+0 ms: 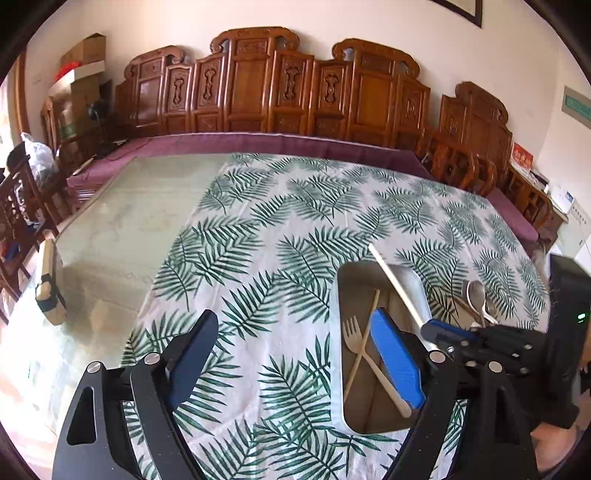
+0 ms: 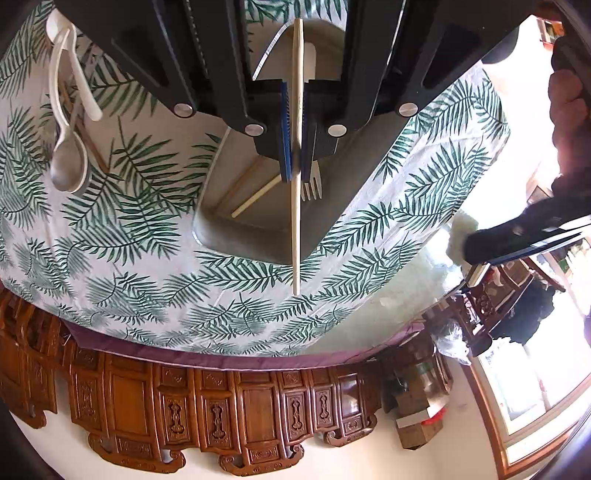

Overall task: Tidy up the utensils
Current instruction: 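Lower the chopstick into the tray and open the right gripper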

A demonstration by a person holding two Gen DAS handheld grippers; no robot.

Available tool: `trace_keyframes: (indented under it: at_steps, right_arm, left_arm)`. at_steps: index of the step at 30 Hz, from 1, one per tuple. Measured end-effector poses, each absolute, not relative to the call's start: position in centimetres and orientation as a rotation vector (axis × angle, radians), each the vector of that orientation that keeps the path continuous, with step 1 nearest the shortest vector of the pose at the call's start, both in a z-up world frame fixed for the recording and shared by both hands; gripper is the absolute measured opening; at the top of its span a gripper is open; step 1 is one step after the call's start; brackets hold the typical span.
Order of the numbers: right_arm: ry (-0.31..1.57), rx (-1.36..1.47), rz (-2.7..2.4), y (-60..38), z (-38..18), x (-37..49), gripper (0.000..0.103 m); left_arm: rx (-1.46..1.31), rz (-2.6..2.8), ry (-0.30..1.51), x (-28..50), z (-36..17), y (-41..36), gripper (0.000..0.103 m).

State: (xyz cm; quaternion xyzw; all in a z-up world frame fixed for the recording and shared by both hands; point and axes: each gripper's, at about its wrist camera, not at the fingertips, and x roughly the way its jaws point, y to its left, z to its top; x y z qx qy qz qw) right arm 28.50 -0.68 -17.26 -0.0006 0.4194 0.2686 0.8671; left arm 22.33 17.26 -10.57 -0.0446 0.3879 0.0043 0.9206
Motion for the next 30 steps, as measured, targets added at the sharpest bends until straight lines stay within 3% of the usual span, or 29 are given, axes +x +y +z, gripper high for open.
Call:
trace_keyframes:
  at_steps: [7,9,10,19,30]
  right_arm:
    - [0.935,0.024,0.538,0.4,-19.6,29.1,0.006]
    - [0.956,0.032,0.530,0.7,-20.3,29.2,0.006]
    - [0.963,0.027,0.524,0.8,-20.6,29.2,0.006]
    - [0.960,0.024,0.540,0.9,-21.3,29.1,0.008]
    - [0.840,0.017,0.553,-4.0,-17.3,26.3,0.008]
  left_arm:
    - [-0.104,0.010,0.786,22.3,-9.9,17.7,0.082]
    - [-0.097,0.010,0.785,22.3,-9.9,17.6,0.094]
    - [-0.093,0.013,0.774,22.2,-9.8,17.6,0.094]
    - [-0.072,0.003,0.766,21.9,-9.3,16.8,0.094]
    - [-0.042,-0.018,0.751,21.3,-8.6,15.0,0.094]
